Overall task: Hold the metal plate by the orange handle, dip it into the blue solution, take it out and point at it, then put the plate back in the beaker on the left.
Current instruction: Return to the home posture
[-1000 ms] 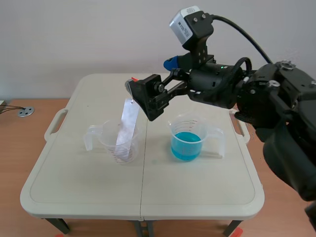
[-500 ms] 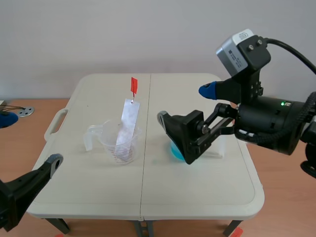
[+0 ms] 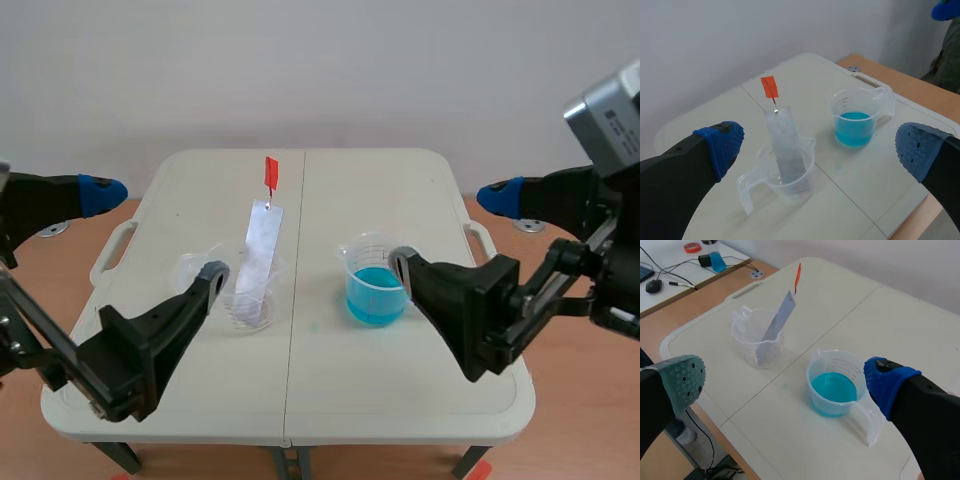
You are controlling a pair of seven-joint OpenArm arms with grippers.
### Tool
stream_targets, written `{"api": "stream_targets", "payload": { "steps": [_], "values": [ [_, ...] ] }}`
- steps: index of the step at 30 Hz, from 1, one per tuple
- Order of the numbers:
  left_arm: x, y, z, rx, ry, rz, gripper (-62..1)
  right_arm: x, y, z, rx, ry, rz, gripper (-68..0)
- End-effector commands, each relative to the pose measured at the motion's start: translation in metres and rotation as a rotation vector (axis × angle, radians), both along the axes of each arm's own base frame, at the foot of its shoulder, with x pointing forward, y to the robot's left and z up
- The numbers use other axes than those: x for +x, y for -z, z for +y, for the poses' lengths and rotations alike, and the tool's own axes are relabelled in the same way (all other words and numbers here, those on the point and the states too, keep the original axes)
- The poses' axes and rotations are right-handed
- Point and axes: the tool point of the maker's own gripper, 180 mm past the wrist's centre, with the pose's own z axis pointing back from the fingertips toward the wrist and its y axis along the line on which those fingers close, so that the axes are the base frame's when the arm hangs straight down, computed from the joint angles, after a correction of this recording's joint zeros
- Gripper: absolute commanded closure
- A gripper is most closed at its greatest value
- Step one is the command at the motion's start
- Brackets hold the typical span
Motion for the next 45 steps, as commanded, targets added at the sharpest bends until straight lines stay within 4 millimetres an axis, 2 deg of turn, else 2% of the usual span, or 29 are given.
{"api": "stream_targets", "payload": {
  "steps": [1, 9, 34, 45],
  "values": [
    [0.002, -0.009, -0.001, -0.023, -0.014, -0.028, -62.3, 0.000, -0.004, -0.003, 0.004, 0.000, -0.015, -66.4],
    [0.002, -0.011, -0.011, -0.050, -0.012, -0.033, -62.3, -0.010, 0.006, -0.019, -0.014, 0.043, 0.024, -66.3],
    [0.002, -0.010, -0.011, -0.046, -0.012, -0.032, -62.3, -0.010, 0.008, -0.020, -0.023, 0.043, 0.026, -66.3],
    [0.002, -0.002, -0.010, -0.020, -0.019, 0.004, -62.3, -0.010, 0.007, -0.020, -0.020, 0.043, 0.022, -66.3]
  ]
}}
